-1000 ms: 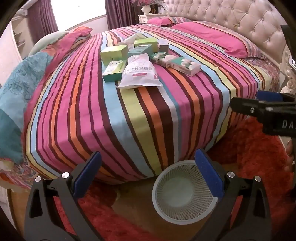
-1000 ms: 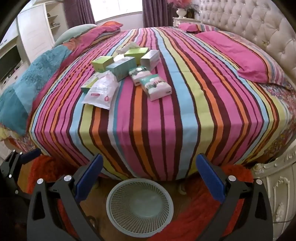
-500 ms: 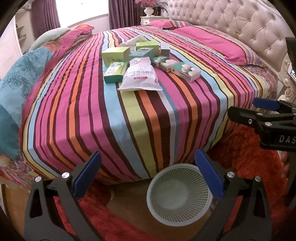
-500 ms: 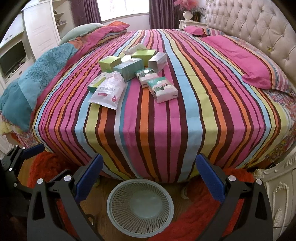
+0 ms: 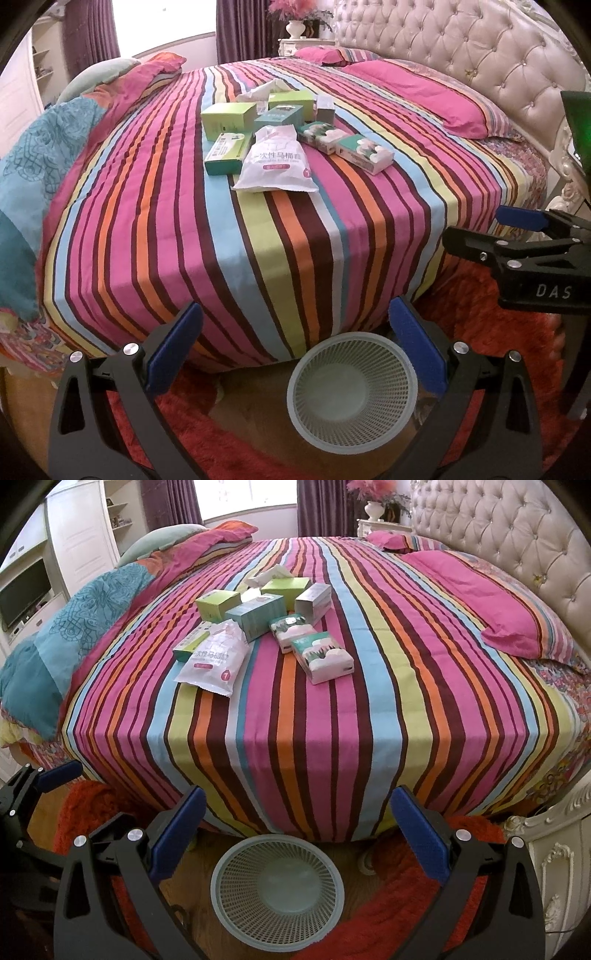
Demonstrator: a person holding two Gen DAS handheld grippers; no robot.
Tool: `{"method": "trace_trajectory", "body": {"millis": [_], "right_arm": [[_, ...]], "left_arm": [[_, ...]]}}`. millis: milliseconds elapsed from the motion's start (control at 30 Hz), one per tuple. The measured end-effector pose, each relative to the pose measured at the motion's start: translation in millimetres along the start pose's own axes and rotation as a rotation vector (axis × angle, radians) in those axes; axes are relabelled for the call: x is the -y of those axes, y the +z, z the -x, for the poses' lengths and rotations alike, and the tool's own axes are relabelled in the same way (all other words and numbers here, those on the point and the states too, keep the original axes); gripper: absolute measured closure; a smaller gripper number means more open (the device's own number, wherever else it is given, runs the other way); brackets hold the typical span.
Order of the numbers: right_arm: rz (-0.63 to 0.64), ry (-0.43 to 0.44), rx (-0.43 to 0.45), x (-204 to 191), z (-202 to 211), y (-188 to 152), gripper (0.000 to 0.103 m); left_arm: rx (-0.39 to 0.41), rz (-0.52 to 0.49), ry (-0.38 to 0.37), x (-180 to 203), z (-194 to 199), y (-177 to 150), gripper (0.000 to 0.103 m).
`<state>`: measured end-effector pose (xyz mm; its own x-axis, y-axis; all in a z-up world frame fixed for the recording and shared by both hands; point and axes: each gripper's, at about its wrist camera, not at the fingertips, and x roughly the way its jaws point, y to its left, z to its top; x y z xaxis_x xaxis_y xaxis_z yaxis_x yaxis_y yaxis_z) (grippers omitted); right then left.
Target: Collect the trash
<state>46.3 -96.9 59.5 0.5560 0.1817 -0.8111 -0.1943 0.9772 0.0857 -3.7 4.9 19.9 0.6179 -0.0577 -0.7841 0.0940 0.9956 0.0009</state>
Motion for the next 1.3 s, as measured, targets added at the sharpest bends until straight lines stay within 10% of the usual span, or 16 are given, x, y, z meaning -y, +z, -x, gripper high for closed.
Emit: {"method": "trace_trajectory", "body": {"millis": [1300], "right_arm": [[0.014,0.018,0.003,-2.3,6.9,4.2,0.007]], "left_arm": [[0.003,-0.019,0.02,1.5,2.2,1.5,0.005]]}}
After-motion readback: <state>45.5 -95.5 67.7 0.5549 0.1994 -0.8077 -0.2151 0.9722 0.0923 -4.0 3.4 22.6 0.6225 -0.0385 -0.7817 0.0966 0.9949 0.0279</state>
